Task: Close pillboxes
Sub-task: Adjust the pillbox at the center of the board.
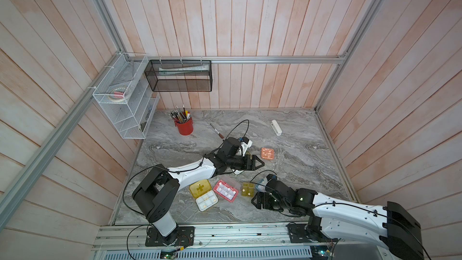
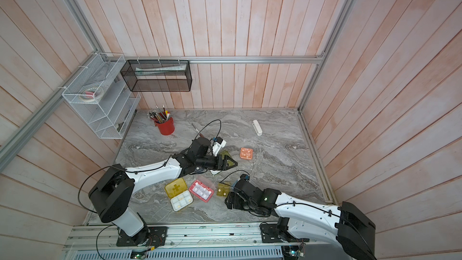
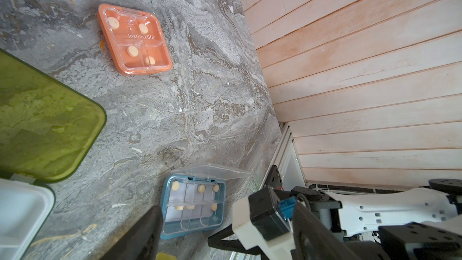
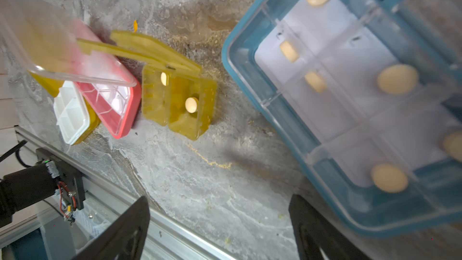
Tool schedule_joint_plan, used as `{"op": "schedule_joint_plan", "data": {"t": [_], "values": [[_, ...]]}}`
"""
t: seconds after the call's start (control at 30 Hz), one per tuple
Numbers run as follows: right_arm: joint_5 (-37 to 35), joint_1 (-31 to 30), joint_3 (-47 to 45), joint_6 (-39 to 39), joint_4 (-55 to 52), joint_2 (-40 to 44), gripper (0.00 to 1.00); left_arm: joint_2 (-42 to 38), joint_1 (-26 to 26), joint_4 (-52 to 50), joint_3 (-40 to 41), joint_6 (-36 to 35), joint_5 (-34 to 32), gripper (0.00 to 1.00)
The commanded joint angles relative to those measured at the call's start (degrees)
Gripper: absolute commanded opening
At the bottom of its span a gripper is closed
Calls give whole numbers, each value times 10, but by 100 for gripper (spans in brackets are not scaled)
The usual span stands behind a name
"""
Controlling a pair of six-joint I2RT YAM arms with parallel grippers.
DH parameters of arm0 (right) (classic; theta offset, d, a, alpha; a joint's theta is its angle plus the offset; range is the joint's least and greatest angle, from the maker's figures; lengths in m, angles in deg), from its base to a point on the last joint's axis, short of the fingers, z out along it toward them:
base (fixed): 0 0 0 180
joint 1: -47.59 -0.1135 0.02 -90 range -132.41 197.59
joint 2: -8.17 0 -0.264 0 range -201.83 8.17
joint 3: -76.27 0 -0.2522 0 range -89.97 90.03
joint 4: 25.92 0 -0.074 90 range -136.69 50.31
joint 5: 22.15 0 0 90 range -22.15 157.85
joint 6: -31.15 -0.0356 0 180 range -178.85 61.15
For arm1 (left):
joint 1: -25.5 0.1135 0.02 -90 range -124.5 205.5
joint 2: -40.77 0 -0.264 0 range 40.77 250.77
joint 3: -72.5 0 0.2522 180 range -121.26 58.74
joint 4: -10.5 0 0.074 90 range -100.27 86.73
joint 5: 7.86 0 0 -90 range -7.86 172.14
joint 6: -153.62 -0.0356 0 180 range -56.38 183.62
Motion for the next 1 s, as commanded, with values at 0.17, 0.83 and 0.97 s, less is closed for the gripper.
{"op": "schedule_joint_plan", "data": {"t": [0.17, 0.83, 0.97], "values": [[-52, -2, 23, 22, -3, -38, 90, -9, 9, -14, -9, -15, 1, 84], [-24, 96, -42, 69, 11, 21, 91, -4, 19, -21, -11, -19, 5, 84], [-21, 109, -45, 85, 10, 16, 91, -6, 20, -22, -12, -20, 4, 84]]}}
